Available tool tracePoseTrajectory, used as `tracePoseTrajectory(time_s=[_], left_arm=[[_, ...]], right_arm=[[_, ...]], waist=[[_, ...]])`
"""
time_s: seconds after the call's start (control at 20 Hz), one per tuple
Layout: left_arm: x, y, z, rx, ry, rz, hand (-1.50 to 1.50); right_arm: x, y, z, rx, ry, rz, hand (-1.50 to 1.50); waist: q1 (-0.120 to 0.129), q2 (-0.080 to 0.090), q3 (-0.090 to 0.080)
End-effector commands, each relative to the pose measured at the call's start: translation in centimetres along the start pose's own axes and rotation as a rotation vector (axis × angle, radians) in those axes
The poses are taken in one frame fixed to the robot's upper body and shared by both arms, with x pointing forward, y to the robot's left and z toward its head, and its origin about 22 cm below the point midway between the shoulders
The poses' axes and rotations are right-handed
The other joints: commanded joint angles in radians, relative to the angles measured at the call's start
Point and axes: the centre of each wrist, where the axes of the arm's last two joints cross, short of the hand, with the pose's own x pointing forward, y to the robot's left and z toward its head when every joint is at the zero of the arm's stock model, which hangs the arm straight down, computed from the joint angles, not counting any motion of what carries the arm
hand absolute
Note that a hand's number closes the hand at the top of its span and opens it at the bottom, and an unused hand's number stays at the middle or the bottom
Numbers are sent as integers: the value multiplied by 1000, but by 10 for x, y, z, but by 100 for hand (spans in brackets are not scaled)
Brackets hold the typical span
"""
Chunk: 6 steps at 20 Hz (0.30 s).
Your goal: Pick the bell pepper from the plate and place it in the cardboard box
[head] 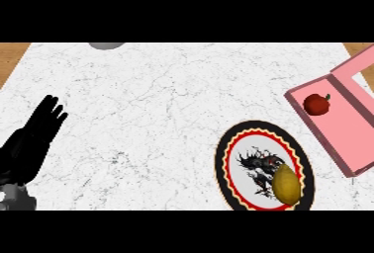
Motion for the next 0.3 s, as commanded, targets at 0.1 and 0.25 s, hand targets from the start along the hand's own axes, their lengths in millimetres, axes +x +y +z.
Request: tracePoseTrajectory(time_s=[0.1, 0.25], left_arm=[[-11, -6, 14, -6, -14, -12, 0], [2, 0, 7, -13, 0, 9, 0]], right_arm=[[5, -62, -2, 35, -38, -10, -150], [-30, -40, 8, 31, -2, 13, -150]], waist=[[4, -1, 0], [8, 1, 0]])
